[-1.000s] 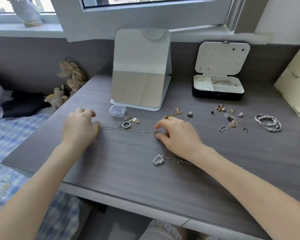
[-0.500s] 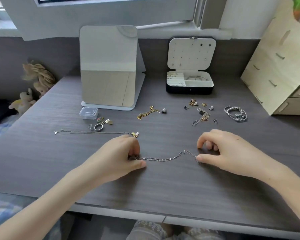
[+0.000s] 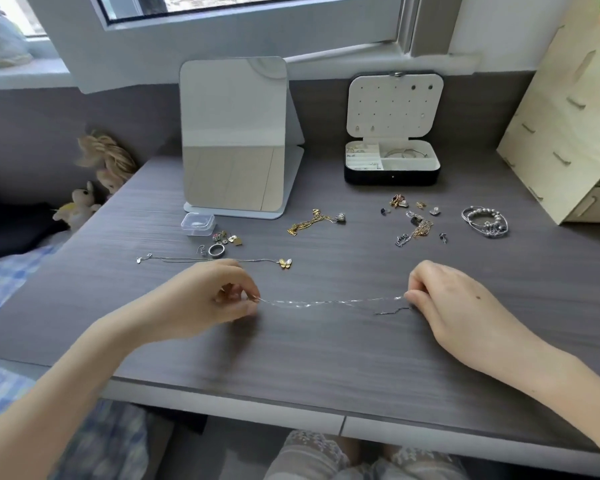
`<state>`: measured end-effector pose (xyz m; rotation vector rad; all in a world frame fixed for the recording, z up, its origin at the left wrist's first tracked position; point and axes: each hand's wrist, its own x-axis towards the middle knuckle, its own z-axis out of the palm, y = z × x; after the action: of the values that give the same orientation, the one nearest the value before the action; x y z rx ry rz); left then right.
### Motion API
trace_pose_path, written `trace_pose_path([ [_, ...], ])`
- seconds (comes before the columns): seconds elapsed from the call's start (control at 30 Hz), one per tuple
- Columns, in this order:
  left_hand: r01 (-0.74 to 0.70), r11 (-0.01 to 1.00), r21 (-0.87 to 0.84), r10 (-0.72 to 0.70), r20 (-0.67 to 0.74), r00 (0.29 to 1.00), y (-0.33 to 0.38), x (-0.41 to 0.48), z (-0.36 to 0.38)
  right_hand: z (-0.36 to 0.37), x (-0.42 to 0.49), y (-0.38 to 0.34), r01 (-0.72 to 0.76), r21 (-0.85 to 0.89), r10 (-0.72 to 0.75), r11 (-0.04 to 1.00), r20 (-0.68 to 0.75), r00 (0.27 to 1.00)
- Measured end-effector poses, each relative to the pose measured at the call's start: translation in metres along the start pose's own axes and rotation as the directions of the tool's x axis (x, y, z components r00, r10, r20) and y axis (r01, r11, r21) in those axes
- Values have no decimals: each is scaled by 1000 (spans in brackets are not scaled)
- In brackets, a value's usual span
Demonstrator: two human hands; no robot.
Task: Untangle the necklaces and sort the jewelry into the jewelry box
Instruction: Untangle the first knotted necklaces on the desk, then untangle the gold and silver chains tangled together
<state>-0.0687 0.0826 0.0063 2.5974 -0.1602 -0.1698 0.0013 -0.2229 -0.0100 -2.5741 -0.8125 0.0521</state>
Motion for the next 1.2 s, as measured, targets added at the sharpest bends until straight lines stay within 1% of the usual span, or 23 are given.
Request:
trace_pose_path([
  [0.07, 47, 985, -164, -51, -19, 999, -9, -6, -11, -1, 5, -10, -20, 217, 18, 976, 11, 1000],
  [0.13, 90, 948, -306, -121, -83, 989, -19, -12, -23, 0, 17, -23, -41, 424, 33, 905, 24, 999],
  [0.17, 117, 928, -352, -165, -109, 980, -27, -16, -29, 2, 24, -28, -66, 498, 53, 864, 41, 998],
  [0.23, 180, 909, -377, -245, -132, 961, -44, -24, -38, 9, 40, -37, -135, 593, 93, 794, 100, 991],
  [0.3, 245, 903, -354, -312, -146, 939, -62, -32, -45, 17, 56, -48, -182, 621, 95, 762, 171, 981],
  [0.37, 297, 891, -343, -371, -174, 912, -76, -39, -49, 24, 67, -60, -201, 617, 73, 761, 227, 971],
  [0.43, 337, 886, -318, -412, -209, 887, -87, -43, -52, 29, 76, -72, -198, 584, 42, 787, 269, 962],
  [0.53, 378, 900, -216, -427, -263, 865, -98, -44, -54, 37, 84, -88, -110, 410, -14, 905, 287, 958],
  [0.63, 399, 913, -86, -406, -294, 865, -99, -39, -55, 42, 88, -95, -1, 223, -47, 975, 209, 977],
  [0.73, 420, 898, 130, -371, -290, 882, -90, -28, -54, 45, 86, -93, 32, 177, -61, 984, 157, 986],
  [0.83, 468, 836, 286, -393, -282, 875, -76, -19, -54, 40, 82, -81, 14, 160, -33, 987, 113, 993],
  [0.93, 508, 763, 400, -397, -330, 856, -58, -9, -54, 31, 86, -61, -52, 98, 54, 994, -20, 998],
  [1.0, 501, 767, 401, -362, -376, 853, -40, 0, -54, 27, 95, -45, -113, 68, 120, 991, -119, 986],
  [1.07, 444, 839, 314, -309, -398, 864, -21, 17, -48, 25, 107, -31, -164, 45, 169, 985, -176, 970],
  [1.13, 359, 912, 198, -263, -388, 883, 0, 42, -36, 25, 120, -22, -190, 11, 188, 982, -184, 965],
  [1.2, 278, 951, 133, -213, -367, 906, 16, 70, -19, 28, 131, -17, -201, -28, 194, 979, -171, 966],
])
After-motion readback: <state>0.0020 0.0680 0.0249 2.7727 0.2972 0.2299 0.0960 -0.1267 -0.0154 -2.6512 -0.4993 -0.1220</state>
